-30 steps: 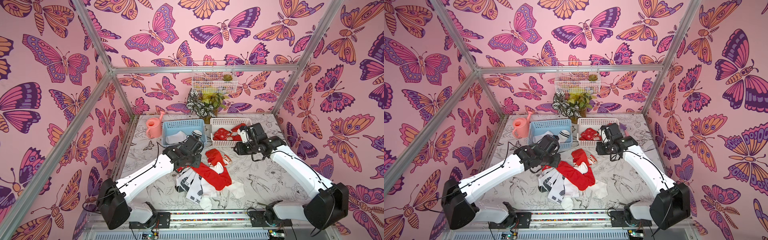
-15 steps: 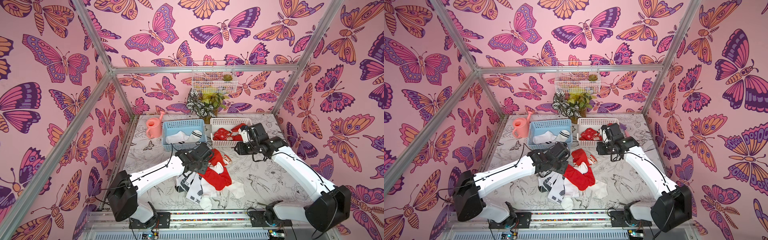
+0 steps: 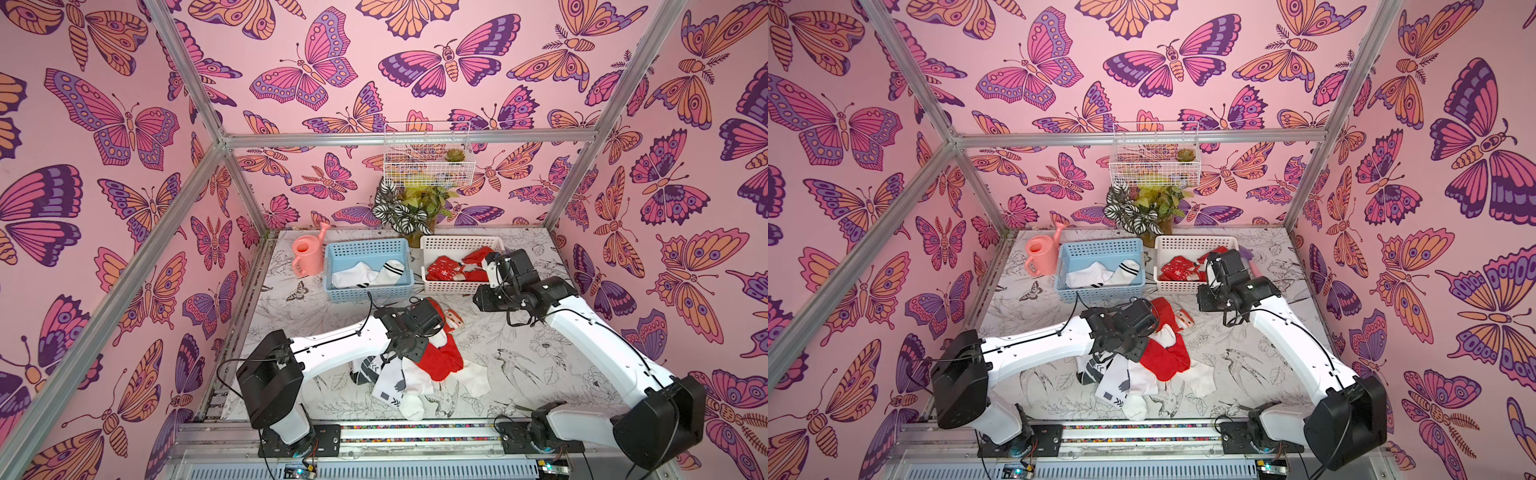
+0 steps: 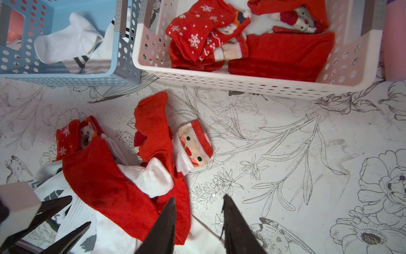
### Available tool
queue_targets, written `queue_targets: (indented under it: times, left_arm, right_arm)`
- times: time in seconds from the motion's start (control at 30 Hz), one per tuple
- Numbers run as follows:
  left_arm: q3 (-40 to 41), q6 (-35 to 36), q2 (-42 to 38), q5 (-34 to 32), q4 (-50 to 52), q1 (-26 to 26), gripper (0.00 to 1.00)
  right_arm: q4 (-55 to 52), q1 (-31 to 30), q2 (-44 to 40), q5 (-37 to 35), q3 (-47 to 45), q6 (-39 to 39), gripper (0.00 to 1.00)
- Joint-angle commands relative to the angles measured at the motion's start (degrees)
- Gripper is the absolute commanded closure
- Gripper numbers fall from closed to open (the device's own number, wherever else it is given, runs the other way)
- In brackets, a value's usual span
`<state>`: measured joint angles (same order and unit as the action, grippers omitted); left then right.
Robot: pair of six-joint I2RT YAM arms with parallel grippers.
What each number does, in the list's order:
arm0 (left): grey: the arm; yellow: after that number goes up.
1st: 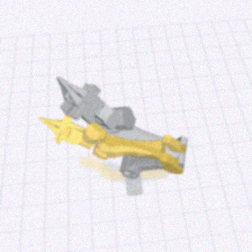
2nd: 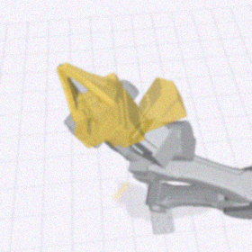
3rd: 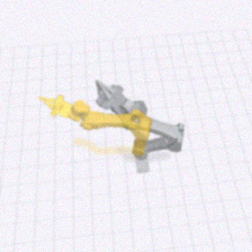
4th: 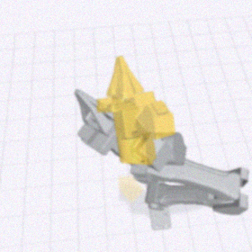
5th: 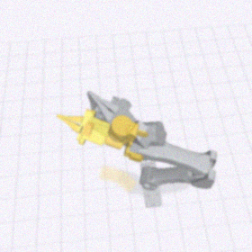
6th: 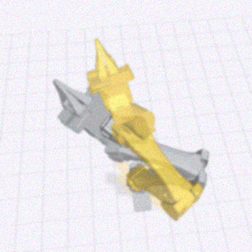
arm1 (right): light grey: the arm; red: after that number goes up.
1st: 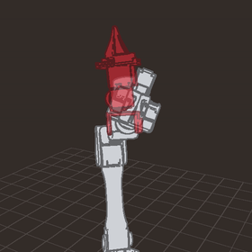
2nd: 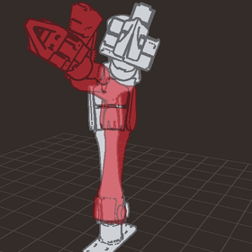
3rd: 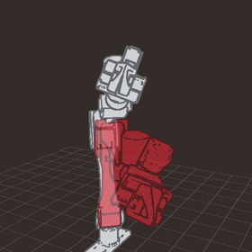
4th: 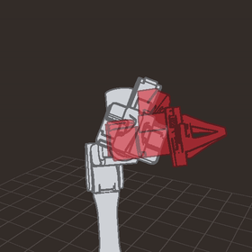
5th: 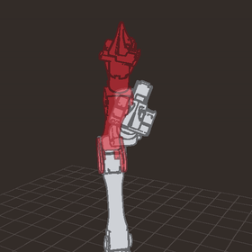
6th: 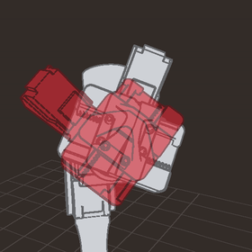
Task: Sort the socks into the basket by color
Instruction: Pick up the sock at the center of the board.
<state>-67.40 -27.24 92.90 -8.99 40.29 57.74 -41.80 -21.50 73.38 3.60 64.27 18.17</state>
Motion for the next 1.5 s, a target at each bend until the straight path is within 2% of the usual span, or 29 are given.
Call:
queue_targets:
  times: [0.0,0.47,0.63,0.83,1.07,1.47]
  left_arm:
    - [0.29,0.50,1.53,-0.06,-0.38,0.18,0.48]
    - [-0.23,1.32,6.10,-0.34,-1.76,0.18,0.49]
    - [0.02,1.14,6.96,-0.84,-2.46,0.10,0.54]
    - [-0.02,1.23,7.20,-1.54,-3.06,0.02,0.65]
    - [0.03,1.25,7.86,-1.73,-3.54,-0.26,0.72]
    - [-0.10,1.32,9.57,-2.26,-3.96,-0.87,0.70]
  right_arm:
    - [-0.88,0.40,-1.20,-1.05,-0.11,0.81,0.62]
    - [-0.13,0.74,-0.87,0.21,-0.16,1.07,0.62]
    - [0.14,0.73,-0.61,0.86,-0.36,1.07,0.62]
    - [0.14,0.75,-0.42,1.48,-0.05,1.07,0.62]
    - [0.14,0.75,-0.70,1.41,0.18,0.77,0.62]
    - [-0.05,0.82,-0.94,1.58,0.04,0.72,0.62]
